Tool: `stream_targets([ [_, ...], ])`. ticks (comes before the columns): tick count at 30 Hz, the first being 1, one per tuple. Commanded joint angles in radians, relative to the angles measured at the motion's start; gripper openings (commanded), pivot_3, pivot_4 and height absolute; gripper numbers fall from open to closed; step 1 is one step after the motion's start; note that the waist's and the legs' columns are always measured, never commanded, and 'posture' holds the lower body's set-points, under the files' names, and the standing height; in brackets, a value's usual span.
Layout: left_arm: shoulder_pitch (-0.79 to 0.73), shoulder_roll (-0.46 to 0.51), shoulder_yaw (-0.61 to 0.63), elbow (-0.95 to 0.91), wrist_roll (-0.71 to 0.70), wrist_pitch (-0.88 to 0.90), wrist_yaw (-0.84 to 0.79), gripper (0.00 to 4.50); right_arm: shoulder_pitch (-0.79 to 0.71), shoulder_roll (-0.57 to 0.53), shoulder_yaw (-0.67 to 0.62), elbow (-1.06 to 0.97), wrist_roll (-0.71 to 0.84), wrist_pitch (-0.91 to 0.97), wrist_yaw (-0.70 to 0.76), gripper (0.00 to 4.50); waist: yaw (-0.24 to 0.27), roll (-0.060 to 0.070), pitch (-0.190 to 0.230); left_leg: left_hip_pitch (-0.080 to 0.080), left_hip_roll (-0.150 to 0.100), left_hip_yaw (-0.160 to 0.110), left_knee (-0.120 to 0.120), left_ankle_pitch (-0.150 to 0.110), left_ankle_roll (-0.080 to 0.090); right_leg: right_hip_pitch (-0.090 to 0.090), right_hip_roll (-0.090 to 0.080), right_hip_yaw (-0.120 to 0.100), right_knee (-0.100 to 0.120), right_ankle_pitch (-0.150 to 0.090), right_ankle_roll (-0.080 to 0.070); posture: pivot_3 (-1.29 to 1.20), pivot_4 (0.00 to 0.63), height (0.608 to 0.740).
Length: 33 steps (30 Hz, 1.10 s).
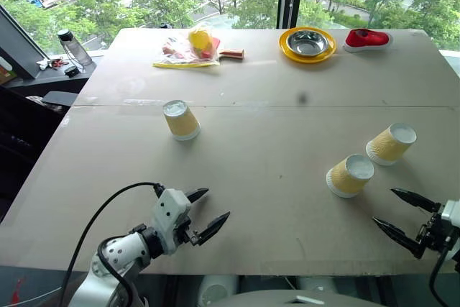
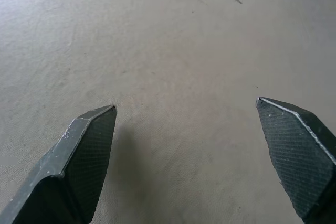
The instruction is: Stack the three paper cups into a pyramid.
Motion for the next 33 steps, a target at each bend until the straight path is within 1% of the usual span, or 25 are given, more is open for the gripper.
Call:
stream_targets([
  [1, -0.068, 0.050, 0.036, -0.092, -0.140, 0.047, -0.096, 4.37, -0.014, 0.017, 0.029, -0.131, 0.011, 0.051, -0.078, 4.50, 0.000, 0.000, 0.000, 0.000, 0.000, 0.000, 0.000, 0.000, 0.000, 0.000, 0.000, 0.000, 0.000, 0.001, 0.002, 0.00, 0.150, 0.740],
  [3, -0.120, 0.088, 0.056, -0.128, -0.230, 0.094, -0.144, 4.37, -0.040, 0.025, 0.048, -0.184, 0.006, 0.085, -0.133, 4.50, 0.000, 0.000, 0.001, -0.001, -0.001, 0.000, 0.000, 0.000, 0.000, 0.000, 0.000, 0.000, 0.000, 0.002, 0.003, 0.00, 0.150, 0.740],
  [5, -0.169, 0.122, 0.067, -0.145, -0.276, 0.129, -0.166, 4.37, -0.062, 0.027, 0.060, -0.212, -0.006, 0.101, -0.168, 4.50, 0.000, -0.001, 0.001, -0.002, 0.000, -0.001, 0.000, 0.000, 0.000, -0.002, 0.000, -0.001, 0.001, 0.002, 0.003, 0.00, 0.150, 0.740],
  [8, -0.221, 0.154, 0.072, -0.156, -0.309, 0.161, -0.189, 4.37, -0.089, 0.024, 0.072, -0.237, -0.005, 0.134, -0.202, 4.50, -0.001, -0.001, 0.002, -0.001, -0.001, -0.001, 0.000, 0.000, 0.000, -0.001, 0.000, -0.001, 0.001, 0.002, 0.003, 0.00, 0.150, 0.740],
  [12, -0.290, 0.202, 0.072, -0.167, -0.319, 0.179, -0.235, 4.37, -0.135, 0.008, 0.094, -0.290, 0.005, 0.212, -0.247, 4.50, -0.001, -0.002, 0.004, -0.002, 0.000, -0.001, 0.000, 0.000, 0.000, -0.002, 0.004, -0.004, 0.001, 0.002, 0.003, 0.00, 0.150, 0.740],
  [17, -0.335, 0.214, 0.067, -0.192, -0.345, 0.202, -0.246, 4.37, -0.167, 0.007, 0.102, -0.323, 0.020, 0.267, -0.272, 4.50, -0.002, -0.002, 0.004, -0.001, 0.000, -0.001, 0.001, 0.000, 0.000, -0.002, 0.004, -0.004, 0.004, 0.002, 0.003, 0.00, 0.150, 0.740],
  [26, -0.338, 0.208, 0.062, -0.220, -0.361, 0.225, -0.248, 4.37, -0.170, -0.001, 0.097, -0.331, 0.031, 0.298, -0.256, 4.50, -0.002, -0.003, 0.005, -0.001, 0.001, -0.001, 0.001, 0.000, 0.000, -0.002, 0.005, -0.004, 0.005, 0.002, 0.003, 0.00, 0.150, 0.740],
  [27, -0.338, 0.207, 0.062, -0.220, -0.362, 0.225, -0.247, 4.50, -0.171, -0.001, 0.097, -0.330, 0.030, 0.299, -0.254, 4.00, -0.002, -0.003, 0.005, -0.001, 0.001, -0.001, 0.002, 0.000, 0.000, -0.002, 0.006, -0.004, 0.005, 0.002, 0.003, 0.00, 0.150, 0.740],
  [28, -0.337, 0.206, 0.061, -0.221, -0.362, 0.225, -0.246, 4.50, -0.172, -0.002, 0.097, -0.327, 0.028, 0.300, -0.253, 3.99, -0.002, -0.003, 0.005, -0.001, 0.001, -0.001, 0.002, 0.000, 0.000, -0.002, 0.006, -0.004, 0.005, 0.002, 0.003, 0.00, 0.150, 0.740],
  [29, -0.337, 0.204, 0.061, -0.222, -0.363, 0.225, -0.245, 4.50, -0.173, -0.003, 0.099, -0.324, 0.024, 0.299, -0.251, 3.73, -0.002, -0.003, 0.005, 0.000, 0.001, -0.001, 0.002, 0.000, 0.000, -0.002, 0.006, -0.004, 0.005, 0.002, 0.003, 0.00, 0.150, 0.740],
  [33, -0.338, 0.201, 0.060, -0.225, -0.363, 0.225, -0.239, 4.50, -0.176, -0.007, 0.104, -0.312, 0.010, 0.299, -0.250, 3.73, -0.002, -0.003, 0.005, 0.000, 0.001, -0.001, 0.002, 0.000, 0.000, -0.002, 0.006, -0.004, 0.005, 0.002, 0.003, 0.00, 0.150, 0.740],
])
